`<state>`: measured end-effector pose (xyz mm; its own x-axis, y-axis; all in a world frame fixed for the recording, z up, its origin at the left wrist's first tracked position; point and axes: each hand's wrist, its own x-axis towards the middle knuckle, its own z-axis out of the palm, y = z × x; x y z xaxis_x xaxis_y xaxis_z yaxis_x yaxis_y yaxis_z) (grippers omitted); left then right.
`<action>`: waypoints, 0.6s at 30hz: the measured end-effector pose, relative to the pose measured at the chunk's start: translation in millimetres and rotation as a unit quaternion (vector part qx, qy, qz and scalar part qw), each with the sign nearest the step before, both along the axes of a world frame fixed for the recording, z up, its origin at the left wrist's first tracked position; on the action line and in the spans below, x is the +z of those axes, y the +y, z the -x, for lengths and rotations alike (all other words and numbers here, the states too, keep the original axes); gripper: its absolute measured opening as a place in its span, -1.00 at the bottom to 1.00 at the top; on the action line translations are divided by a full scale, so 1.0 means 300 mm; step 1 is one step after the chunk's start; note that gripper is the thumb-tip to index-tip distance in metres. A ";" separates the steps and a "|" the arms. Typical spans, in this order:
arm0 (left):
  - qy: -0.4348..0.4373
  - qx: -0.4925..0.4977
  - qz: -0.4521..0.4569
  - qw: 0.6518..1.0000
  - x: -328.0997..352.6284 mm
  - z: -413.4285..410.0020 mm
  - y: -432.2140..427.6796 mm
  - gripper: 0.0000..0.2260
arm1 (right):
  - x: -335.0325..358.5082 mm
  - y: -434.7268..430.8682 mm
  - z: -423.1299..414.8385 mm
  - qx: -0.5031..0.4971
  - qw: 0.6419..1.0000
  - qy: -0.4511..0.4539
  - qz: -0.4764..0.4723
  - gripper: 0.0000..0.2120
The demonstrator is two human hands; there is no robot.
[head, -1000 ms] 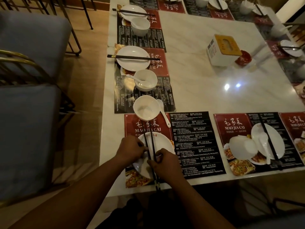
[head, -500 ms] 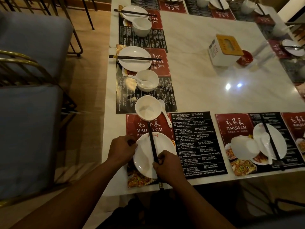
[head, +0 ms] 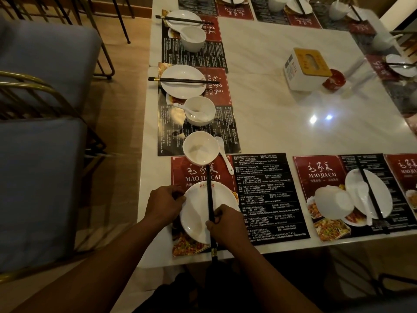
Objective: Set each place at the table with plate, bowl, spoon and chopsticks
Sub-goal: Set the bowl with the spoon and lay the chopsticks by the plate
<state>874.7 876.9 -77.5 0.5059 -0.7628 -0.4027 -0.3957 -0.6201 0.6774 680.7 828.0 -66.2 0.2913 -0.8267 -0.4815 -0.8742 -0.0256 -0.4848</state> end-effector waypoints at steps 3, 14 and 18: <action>-0.001 0.003 -0.001 1.000 0.002 0.002 0.001 -0.80 | -0.001 0.003 0.003 0.003 1.000 -0.002 0.004 -0.73; 0.012 0.020 -0.009 1.000 0.011 0.007 0.004 -0.79 | -0.008 0.010 0.006 0.005 1.000 -0.010 0.010 -0.73; -0.002 0.019 -0.008 1.000 0.019 0.006 0.006 -0.78 | -0.008 0.006 0.005 0.009 1.000 -0.004 0.012 -0.74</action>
<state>872.8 878.8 -71.7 0.5356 -0.7369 -0.4124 -0.3749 -0.6451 0.6658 679.1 829.9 -68.5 0.3095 -0.8326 -0.4593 -0.8697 -0.0527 -0.4907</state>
